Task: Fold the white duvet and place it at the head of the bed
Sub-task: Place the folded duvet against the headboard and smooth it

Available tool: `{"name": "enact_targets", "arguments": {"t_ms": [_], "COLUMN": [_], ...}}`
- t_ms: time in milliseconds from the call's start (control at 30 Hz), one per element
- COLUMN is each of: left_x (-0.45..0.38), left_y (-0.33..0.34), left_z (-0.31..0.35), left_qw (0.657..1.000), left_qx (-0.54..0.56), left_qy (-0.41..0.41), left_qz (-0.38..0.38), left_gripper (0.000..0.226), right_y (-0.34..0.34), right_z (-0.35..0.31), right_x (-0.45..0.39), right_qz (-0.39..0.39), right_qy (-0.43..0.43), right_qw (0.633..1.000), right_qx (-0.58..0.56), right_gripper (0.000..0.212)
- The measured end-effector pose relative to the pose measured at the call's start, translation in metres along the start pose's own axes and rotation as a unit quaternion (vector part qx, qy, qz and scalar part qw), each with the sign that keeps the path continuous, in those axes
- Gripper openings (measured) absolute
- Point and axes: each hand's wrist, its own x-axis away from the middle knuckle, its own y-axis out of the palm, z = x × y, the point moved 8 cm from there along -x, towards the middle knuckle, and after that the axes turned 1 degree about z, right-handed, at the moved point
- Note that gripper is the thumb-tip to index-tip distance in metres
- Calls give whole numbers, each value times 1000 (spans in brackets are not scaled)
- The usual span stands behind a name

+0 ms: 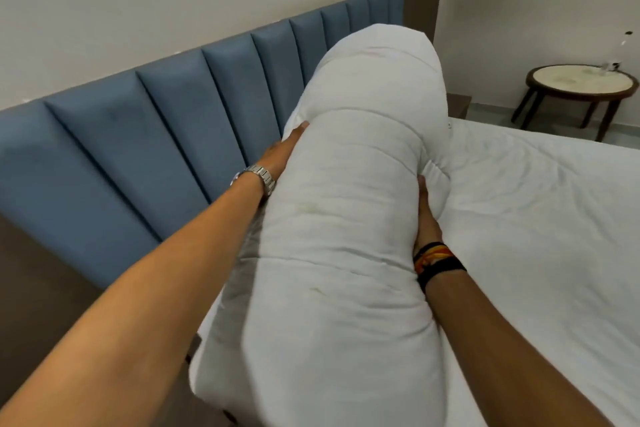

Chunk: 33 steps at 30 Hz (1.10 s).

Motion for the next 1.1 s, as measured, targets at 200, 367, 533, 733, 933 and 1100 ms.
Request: {"name": "enact_targets", "arguments": {"t_ms": [200, 367, 533, 733, 933, 1100], "left_x": [-120, -130, -158, -174, -202, -220], "left_y": [-59, -25, -35, -16, 6, 28], "left_z": [-90, -283, -296, -288, -348, -364], "left_qw": [991, 918, 880, 885, 905, 907], "left_qx": [-130, -357, -451, -411, -373, -380], "left_qy": [36, -41, 148, 217, 202, 182], "left_qz": [-8, -166, -8, 4, 42, 10], "left_gripper": [104, 108, 108, 106, 120, 118], "right_y": [132, 141, 215, 344, 336, 330], "right_z": [122, 222, 99, 89, 194, 212], "right_x": [-60, -79, -137, -209, -287, -312], "right_qz": [-80, -38, 92, 5, 20, 13], "right_qy": [171, 243, -121, -216, -170, -156], "right_qw": [982, 938, 934, 748, 666, 672], "right_qx": [-31, 246, 322, 627, 726, 724], "right_gripper": [139, 98, 97, 101, 105, 105]}}
